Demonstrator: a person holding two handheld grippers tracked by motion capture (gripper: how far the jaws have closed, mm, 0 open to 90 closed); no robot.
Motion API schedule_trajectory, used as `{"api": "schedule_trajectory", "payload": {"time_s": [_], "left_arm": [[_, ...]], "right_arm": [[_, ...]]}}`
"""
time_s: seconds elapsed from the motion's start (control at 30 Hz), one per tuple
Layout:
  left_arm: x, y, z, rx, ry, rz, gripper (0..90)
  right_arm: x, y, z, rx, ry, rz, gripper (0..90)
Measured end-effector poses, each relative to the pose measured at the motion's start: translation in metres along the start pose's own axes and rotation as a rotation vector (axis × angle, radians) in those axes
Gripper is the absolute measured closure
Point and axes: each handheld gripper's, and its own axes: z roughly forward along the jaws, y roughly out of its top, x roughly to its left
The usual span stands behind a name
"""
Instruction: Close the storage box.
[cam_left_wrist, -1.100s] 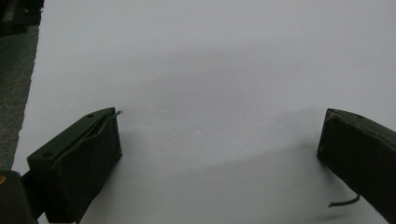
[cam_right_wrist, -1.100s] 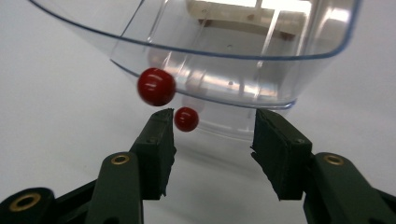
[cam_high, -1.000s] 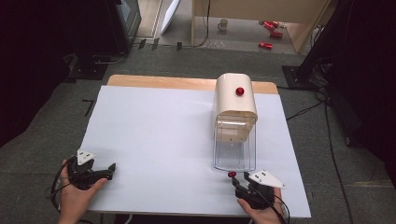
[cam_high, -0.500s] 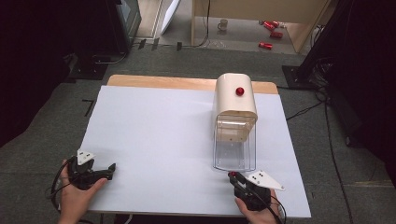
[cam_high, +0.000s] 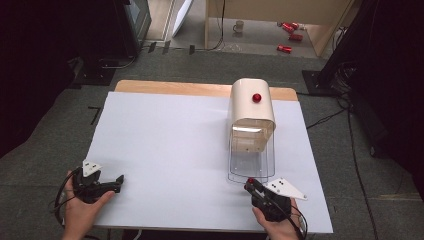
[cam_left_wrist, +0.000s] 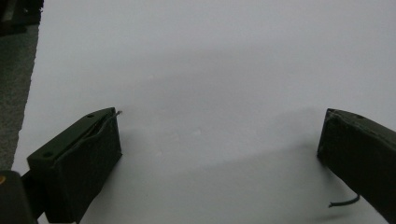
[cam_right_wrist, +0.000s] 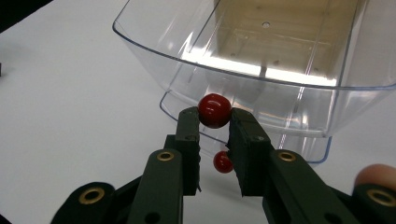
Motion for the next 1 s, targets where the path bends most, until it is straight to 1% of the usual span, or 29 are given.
{"api": "schedule_trajectory", "payload": {"time_s": [0.2, 0.4, 0.53, 0.6, 0.77, 0.87, 1.0], "left_arm": [[0.0, 0.0, 0.0, 0.0, 0.0, 0.0, 0.0], [0.0, 0.0, 0.0, 0.001, -0.001, 0.0, 0.0], [0.0, 0.0, 0.0, 0.001, -0.001, 0.001, 0.0], [0.0, 0.0, 0.0, 0.0, -0.001, -0.001, 0.0], [0.0, 0.0, 0.0, 0.0, -0.002, -0.001, 0.0], [0.0, 0.0, 0.0, 0.0, -0.002, 0.0, 0.0], [0.0, 0.0, 0.0, -0.001, -0.003, -0.001, 0.0]], "right_arm": [[-0.002, 0.011, 0.001, -0.018, -0.008, 0.008, 75.2], [-0.005, 0.027, 0.003, -0.034, -0.017, -0.002, 75.2], [-0.008, 0.037, 0.005, -0.047, -0.014, 0.012, 75.2], [-0.009, 0.042, 0.006, -0.053, -0.018, 0.005, 75.2], [-0.011, 0.054, 0.016, -0.054, -0.038, 0.005, 75.1], [-0.015, 0.058, 0.025, -0.057, -0.047, 0.021, 75.1], [-0.022, 0.063, 0.034, -0.067, -0.043, 0.055, 75.2]]}}
